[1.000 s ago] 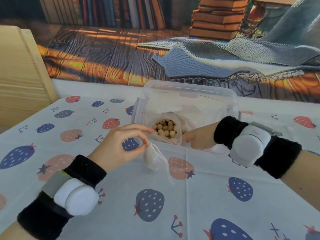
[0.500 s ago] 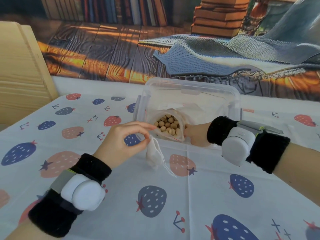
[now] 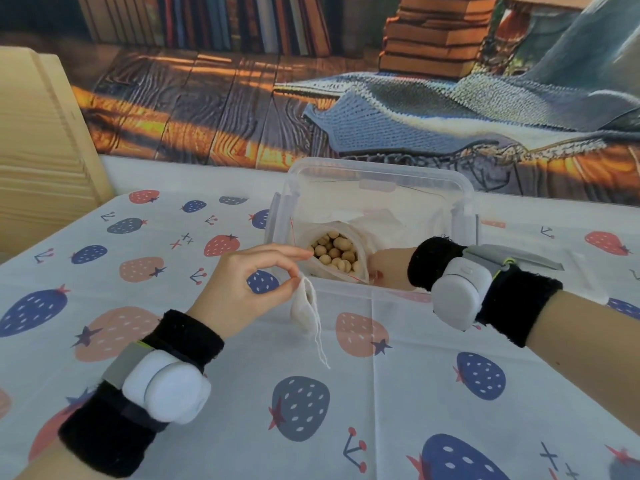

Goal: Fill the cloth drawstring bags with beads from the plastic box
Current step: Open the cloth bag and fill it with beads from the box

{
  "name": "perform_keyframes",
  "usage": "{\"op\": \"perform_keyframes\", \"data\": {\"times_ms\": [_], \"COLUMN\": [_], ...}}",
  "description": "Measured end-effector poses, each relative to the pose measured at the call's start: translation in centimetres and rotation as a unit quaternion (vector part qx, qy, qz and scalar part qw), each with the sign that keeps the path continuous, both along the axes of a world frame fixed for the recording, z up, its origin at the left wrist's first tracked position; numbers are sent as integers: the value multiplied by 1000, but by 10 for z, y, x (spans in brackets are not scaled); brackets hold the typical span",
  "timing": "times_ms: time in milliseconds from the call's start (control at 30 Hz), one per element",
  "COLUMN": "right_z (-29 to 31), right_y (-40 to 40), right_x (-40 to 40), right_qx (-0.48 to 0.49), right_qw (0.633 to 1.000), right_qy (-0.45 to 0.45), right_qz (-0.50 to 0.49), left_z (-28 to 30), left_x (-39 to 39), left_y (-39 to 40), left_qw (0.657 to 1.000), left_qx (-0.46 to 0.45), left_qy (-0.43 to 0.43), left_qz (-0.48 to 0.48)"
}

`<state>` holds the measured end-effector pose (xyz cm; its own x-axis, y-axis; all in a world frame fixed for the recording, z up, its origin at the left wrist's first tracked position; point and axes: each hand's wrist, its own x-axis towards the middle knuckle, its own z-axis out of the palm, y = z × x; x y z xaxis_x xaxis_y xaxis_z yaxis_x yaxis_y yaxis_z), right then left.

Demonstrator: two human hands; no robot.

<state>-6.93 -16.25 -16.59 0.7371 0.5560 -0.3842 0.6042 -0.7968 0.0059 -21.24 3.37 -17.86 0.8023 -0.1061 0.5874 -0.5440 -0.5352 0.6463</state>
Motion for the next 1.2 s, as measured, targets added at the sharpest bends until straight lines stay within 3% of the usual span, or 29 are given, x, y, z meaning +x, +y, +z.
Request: {"op": "perform_keyframes", "data": {"times_ms": [67, 233, 333, 400, 433, 500, 600, 667, 933, 1200], "right_z": [4, 38, 69, 85, 87, 74, 49, 40, 40, 33], "right_y": [-2, -19, -33, -33, -29, -15, 4, 10, 24, 15], "right_x": [-1, -13, -29, -46, -52, -55, -36, -23, -21, -12], "right_qx": [-20, 33, 237, 423, 466, 457, 368, 299, 166, 235], "right_qw": [1000, 999, 970, 903, 877, 883, 922, 942, 976, 957], "right_qy": [-9, -15, -49, 51, 95, 71, -86, -125, -31, 124], "right_qz": [13, 34, 31, 55, 71, 80, 87, 89, 134, 113], "left_z": [-1, -1, 0, 2, 2, 3, 3, 2, 1, 1], "left_x": [-1, 2, 4, 5, 6, 5, 4, 1, 4, 2], "left_y": [-2, -3, -4, -6, -7, -9, -11, -10, -9, -9], "left_qw": [1000, 1000, 1000, 1000, 1000, 1000, 1000, 1000, 1000, 1000], "left_qx": [0, -3, -11, -15, -16, -20, -20, -13, -19, -17], "left_qy": [-2, -6, -1, -4, -5, -5, -1, -2, -2, -3], "left_qz": [-7, -10, -9, -8, -8, -10, -12, -9, -4, -16]}}
